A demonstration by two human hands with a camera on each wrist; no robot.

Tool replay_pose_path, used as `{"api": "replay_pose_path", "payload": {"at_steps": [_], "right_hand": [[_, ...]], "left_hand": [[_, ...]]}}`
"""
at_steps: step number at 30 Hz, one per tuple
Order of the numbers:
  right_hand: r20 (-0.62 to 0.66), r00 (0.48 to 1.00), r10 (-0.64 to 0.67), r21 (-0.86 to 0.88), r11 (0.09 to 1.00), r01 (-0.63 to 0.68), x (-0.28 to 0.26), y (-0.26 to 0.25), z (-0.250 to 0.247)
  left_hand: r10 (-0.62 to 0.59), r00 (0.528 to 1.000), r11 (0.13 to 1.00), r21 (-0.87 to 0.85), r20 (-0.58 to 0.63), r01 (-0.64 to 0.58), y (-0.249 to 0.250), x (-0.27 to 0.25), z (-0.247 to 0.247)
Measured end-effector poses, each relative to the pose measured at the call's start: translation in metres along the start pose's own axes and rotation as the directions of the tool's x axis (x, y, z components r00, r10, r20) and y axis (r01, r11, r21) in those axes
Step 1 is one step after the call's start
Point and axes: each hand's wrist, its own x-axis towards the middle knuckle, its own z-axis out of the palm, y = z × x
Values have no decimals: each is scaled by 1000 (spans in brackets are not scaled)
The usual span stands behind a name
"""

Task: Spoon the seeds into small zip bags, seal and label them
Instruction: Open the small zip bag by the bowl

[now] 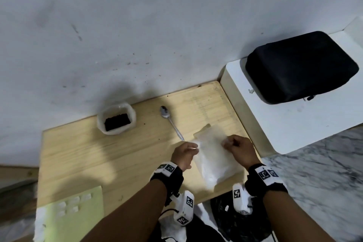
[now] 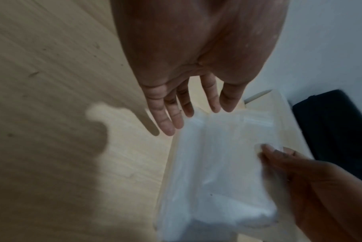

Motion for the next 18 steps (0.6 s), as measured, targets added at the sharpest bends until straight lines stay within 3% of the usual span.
{"api": "replay_pose_path", "payload": {"at_steps": [3,7,10,12,14,16,18], "right_hand": [[182,983,-12,212,977,-28,-17,-39,2],[386,920,-64,179,984,-7,-28,-74,31],[368,924,-101,219,975,19,-31,-106,55],[343,927,-150,255,965,62,-34,-131,70],[431,887,-163,192,978,87,-37,-152,82],[539,831,-137,105,990,95,-44,-172,97],[589,800,-113,101,993,65,-49,-188,113]], "left_hand": [[141,990,987,-83,12,-139,16,-11,-13],[320,935,926,-160,-153,-343,37,-29,-49],[371,903,916,-71,-218,-394,48,-45,-86],[410,892,911,42,-191,-410,54,-55,-114],[469,870,881,156,-150,-448,59,-62,-137],[557,812,817,290,-172,-499,58,-69,-160],[668,697,718,474,-260,-510,52,-75,-176]]}}
